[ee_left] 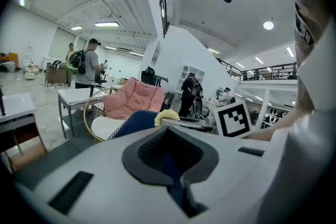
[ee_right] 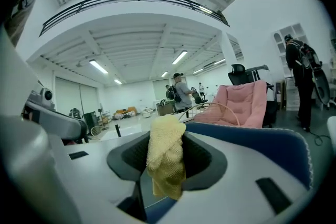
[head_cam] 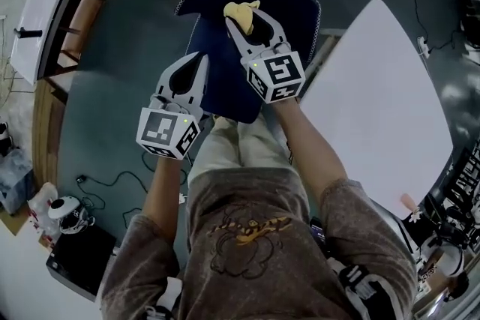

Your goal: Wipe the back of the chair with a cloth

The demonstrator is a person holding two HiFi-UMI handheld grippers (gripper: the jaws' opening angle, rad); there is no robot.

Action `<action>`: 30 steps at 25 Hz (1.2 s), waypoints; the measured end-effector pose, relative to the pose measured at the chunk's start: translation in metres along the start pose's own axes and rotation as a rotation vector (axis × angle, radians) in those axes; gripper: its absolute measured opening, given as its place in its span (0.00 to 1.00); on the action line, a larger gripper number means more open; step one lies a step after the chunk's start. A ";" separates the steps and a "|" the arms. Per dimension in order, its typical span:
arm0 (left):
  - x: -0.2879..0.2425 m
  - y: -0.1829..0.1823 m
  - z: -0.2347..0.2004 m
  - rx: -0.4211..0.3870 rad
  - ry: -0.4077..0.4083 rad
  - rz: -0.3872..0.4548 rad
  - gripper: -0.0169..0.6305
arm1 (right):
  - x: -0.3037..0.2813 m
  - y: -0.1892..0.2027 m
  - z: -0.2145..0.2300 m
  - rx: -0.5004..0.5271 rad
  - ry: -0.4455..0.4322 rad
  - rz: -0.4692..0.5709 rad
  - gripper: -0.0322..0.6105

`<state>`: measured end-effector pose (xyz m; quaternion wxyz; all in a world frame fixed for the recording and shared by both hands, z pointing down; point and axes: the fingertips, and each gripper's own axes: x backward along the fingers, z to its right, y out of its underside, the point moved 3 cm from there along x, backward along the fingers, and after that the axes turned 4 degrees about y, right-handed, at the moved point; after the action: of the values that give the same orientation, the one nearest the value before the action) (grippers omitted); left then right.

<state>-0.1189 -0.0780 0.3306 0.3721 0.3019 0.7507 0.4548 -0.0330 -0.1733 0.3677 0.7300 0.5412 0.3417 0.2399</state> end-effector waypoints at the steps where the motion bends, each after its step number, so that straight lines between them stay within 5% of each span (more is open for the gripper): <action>1: 0.001 0.003 -0.004 0.005 -0.008 0.002 0.04 | -0.010 0.002 -0.002 0.001 -0.011 0.000 0.32; 16: 0.003 0.036 -0.035 0.048 -0.070 -0.022 0.04 | -0.120 0.035 0.016 -0.003 0.076 -0.029 0.32; 30: -0.002 0.036 -0.028 0.038 -0.028 -0.041 0.04 | -0.096 0.029 0.034 0.140 0.185 -0.031 0.31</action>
<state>-0.1371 -0.0779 0.3730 0.3860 0.2996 0.7601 0.4283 -0.0692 -0.2555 0.4245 0.6593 0.5613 0.4316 0.2530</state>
